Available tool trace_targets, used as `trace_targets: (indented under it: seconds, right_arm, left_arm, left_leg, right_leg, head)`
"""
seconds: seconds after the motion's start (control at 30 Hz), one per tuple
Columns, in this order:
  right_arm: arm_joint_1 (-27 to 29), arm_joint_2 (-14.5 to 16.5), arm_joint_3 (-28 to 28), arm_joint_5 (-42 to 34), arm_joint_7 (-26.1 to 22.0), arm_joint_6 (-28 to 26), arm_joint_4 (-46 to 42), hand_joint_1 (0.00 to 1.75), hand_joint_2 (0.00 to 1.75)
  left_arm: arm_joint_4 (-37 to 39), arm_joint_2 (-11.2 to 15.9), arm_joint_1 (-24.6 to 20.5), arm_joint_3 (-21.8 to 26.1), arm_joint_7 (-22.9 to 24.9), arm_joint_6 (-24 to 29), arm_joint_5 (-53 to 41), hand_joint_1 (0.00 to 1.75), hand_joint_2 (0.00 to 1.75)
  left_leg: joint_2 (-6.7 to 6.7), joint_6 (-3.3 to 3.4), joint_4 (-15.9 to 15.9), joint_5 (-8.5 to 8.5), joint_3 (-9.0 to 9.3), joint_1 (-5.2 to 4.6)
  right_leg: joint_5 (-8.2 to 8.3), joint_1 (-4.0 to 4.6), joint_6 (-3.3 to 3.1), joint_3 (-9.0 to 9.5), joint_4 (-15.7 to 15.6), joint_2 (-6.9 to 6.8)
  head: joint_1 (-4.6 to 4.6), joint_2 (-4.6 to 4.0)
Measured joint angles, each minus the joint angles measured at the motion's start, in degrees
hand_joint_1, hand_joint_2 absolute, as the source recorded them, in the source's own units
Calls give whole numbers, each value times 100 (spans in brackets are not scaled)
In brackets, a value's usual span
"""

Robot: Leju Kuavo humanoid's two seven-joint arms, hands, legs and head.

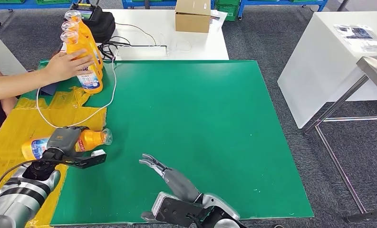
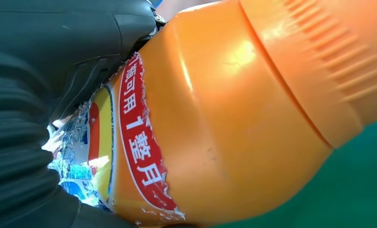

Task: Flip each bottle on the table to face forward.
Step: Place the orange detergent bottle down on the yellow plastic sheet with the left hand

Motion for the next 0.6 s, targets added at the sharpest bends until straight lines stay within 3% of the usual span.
trace_targets:
  seconds: [0.03, 0.23, 0.37, 0.5, 0.6]
  right_arm:
    - [0, -1, 2, -2, 0, 0, 0, 0, 175]
    - [42, 1, 0, 76, 0, -72, 0, 0, 175]
    - [165, 34, -59, 236, -13, -152, -1, 0, 175]
    - [274, 111, -180, 369, -41, -196, -4, 0, 175]
    - [329, 169, -256, 460, -81, -228, -10, 0, 44]
  left_arm:
    - [50, 4, -22, 2, 7, -36, 20, 0, 175]
    - [194, 11, -16, 103, -310, 24, 418, 0, 175]
    - [-166, -46, 295, 155, -440, 281, 565, 0, 0]
    - [-1084, -189, 836, 138, -484, 561, 573, 0, 0]
    - [-1798, -302, 1144, 93, -471, 658, 515, 0, 0]
  left_leg:
    - [0, 0, 0, 0, 0, 0]
    - [1, 0, 0, 0, 0, 0]
    - [1, 0, 0, -1, 0, -1]
    - [1, 1, 0, -1, -6, -5]
    - [4, 1, 0, -1, -8, -7]
  right_leg:
    - [0, 0, 0, 0, 0, 0]
    - [0, 0, 0, -2, 1, 0]
    - [0, -2, 0, -6, 0, 0]
    - [0, -5, 0, -12, -1, 0]
    - [0, -5, 0, -14, -1, 2]
  head:
    - [-1, 0]
    - [-1, 0]
    - [0, 0]
    - [0, 0]
    - [0, 0]
